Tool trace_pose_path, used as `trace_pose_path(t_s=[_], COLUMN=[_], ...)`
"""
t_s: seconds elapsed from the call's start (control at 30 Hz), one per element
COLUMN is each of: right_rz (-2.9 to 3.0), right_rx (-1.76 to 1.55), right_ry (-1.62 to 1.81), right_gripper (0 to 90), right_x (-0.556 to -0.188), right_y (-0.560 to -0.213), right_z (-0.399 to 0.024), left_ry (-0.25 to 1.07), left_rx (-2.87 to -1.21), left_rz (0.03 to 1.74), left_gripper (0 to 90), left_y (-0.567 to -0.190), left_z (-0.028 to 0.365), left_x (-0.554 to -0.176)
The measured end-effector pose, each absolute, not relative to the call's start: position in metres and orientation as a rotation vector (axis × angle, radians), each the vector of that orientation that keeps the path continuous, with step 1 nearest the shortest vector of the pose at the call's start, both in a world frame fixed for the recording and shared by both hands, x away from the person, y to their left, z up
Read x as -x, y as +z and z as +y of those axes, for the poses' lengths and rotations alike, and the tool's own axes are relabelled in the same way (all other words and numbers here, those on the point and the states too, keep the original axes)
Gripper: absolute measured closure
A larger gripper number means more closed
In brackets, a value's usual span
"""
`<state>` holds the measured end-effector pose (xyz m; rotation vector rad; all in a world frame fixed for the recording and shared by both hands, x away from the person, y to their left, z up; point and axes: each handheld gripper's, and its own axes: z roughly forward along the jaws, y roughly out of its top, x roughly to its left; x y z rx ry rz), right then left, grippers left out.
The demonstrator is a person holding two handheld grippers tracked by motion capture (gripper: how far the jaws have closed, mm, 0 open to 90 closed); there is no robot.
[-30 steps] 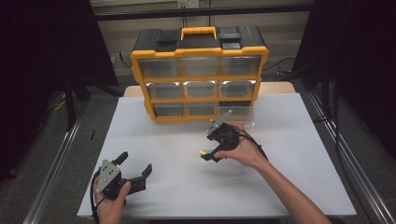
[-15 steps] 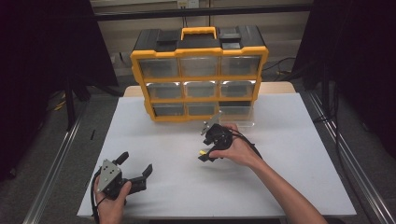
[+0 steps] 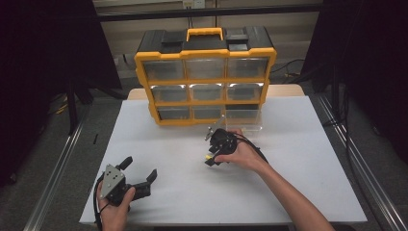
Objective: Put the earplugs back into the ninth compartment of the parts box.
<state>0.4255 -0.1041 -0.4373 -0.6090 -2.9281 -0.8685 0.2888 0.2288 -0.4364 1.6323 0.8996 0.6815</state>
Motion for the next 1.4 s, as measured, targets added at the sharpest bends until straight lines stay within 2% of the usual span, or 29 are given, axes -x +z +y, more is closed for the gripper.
trace_pose_path(t_s=[0.1,0.47,0.93,1.4], right_rz=[-2.945,-2.975,-2.992,-2.961], right_rx=[0.614,0.615,0.595,0.592], right_ry=[-0.852,-0.841,-0.833,-0.896], right_gripper=[48.5,65.8,79.0,81.3], right_x=[-0.4257,-0.4279,-0.4275,-0.4238], right_y=[-0.4390,-0.4415,-0.4411,-0.4406], right_z=[-0.1032,-0.1039,-0.1023,-0.1067], left_ry=[0.681,0.682,0.676,0.681], left_rx=[-1.633,-1.631,-1.630,-1.634], left_rz=[0.898,0.896,0.900,0.902], left_gripper=[3.5,3.5,3.5,3.5], left_y=[-0.4362,-0.4361,-0.4366,-0.4366], left_z=[0.2289,0.2292,0.2286,0.2299], left_x=[-0.2886,-0.2887,-0.2887,-0.2883])
